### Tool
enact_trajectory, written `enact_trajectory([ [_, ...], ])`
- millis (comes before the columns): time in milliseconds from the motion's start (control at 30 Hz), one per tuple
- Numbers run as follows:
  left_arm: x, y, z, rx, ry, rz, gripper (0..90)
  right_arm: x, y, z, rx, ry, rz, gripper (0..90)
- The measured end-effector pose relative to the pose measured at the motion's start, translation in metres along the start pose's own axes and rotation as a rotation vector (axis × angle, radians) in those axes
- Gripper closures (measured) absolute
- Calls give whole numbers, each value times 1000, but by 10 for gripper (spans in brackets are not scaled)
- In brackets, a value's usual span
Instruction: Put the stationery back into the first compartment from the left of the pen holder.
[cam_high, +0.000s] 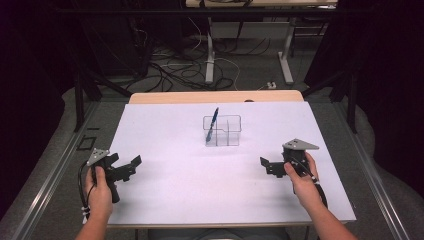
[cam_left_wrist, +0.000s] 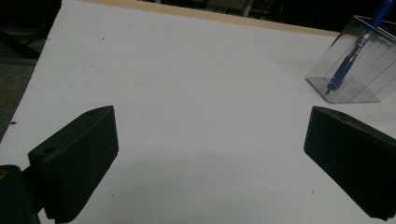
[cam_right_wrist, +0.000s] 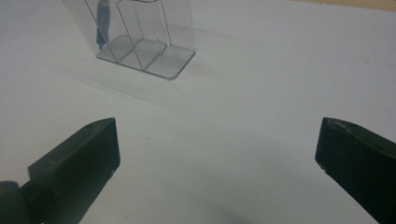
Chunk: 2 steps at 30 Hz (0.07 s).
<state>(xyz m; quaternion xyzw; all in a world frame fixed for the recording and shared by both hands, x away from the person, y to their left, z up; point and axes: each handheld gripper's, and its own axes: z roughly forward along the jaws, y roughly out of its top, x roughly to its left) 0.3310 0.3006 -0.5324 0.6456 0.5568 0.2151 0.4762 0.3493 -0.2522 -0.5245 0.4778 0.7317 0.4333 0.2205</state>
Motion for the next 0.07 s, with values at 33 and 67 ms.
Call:
enact_trajectory([
  [33, 0, 0, 0, 1, 0, 0, 30, 0, 0, 0, 2, -1, 6, 0],
  [67, 0, 0, 0, 1, 0, 0, 30, 0, 0, 0, 4, 5, 10, 0],
])
